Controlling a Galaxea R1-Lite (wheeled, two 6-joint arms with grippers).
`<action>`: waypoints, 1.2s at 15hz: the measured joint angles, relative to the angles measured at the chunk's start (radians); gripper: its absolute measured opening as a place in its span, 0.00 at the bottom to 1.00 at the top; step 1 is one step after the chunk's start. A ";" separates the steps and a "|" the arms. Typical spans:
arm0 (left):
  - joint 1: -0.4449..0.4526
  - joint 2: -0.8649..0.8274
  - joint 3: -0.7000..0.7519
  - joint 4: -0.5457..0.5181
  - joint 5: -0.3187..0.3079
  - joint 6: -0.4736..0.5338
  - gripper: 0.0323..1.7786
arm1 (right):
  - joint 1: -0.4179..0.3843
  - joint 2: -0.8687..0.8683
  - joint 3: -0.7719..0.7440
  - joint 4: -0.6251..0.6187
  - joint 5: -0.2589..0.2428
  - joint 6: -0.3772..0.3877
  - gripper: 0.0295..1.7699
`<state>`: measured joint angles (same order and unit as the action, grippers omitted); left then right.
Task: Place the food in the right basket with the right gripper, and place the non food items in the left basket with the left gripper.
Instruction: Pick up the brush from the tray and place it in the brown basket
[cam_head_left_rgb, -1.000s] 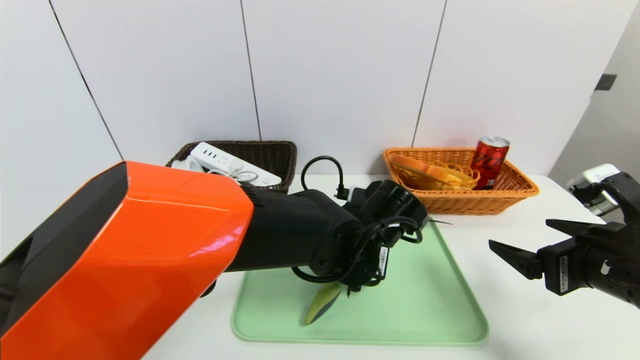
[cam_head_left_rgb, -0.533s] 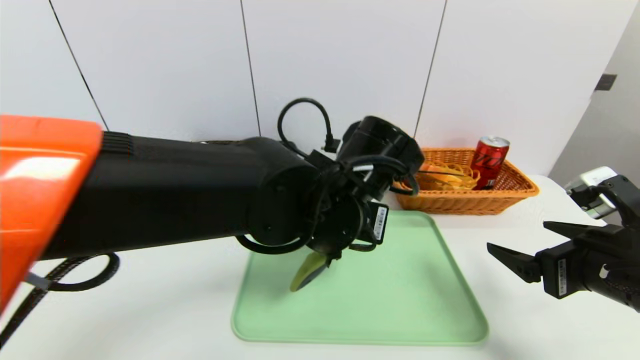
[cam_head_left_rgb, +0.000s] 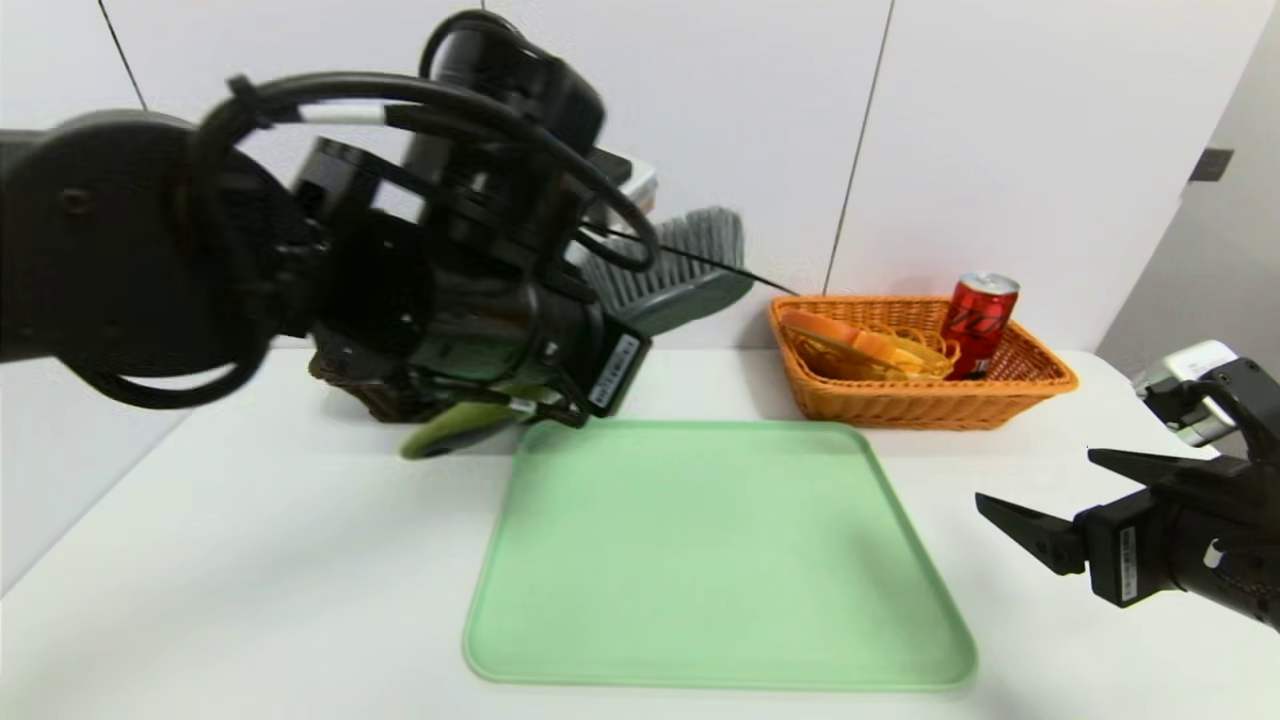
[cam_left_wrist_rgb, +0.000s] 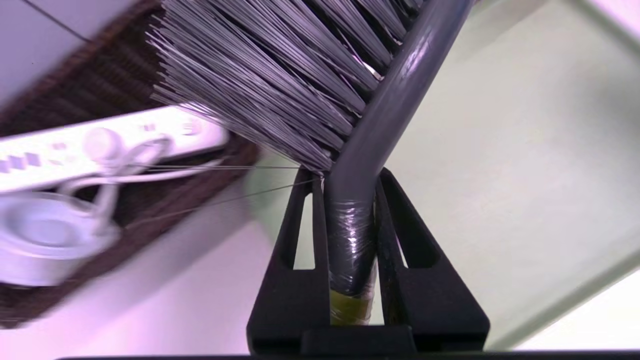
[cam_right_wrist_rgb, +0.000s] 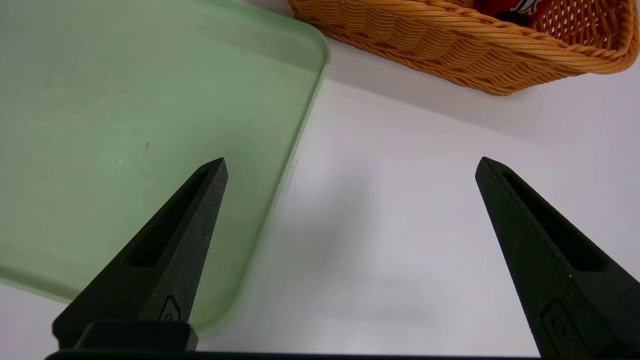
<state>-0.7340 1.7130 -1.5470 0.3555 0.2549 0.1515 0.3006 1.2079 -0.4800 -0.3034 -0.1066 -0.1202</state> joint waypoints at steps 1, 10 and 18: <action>0.066 -0.030 0.014 0.002 -0.055 0.103 0.16 | 0.000 -0.004 0.007 0.001 0.000 -0.001 0.97; 0.635 -0.034 -0.072 0.061 -0.553 1.017 0.16 | 0.001 -0.053 0.051 0.002 -0.002 -0.003 0.97; 0.686 0.161 -0.234 0.044 -0.570 1.082 0.16 | 0.001 -0.059 0.061 0.001 -0.001 -0.001 0.97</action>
<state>-0.0485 1.8743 -1.7815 0.3998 -0.3151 1.2334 0.3021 1.1491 -0.4189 -0.3019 -0.1072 -0.1215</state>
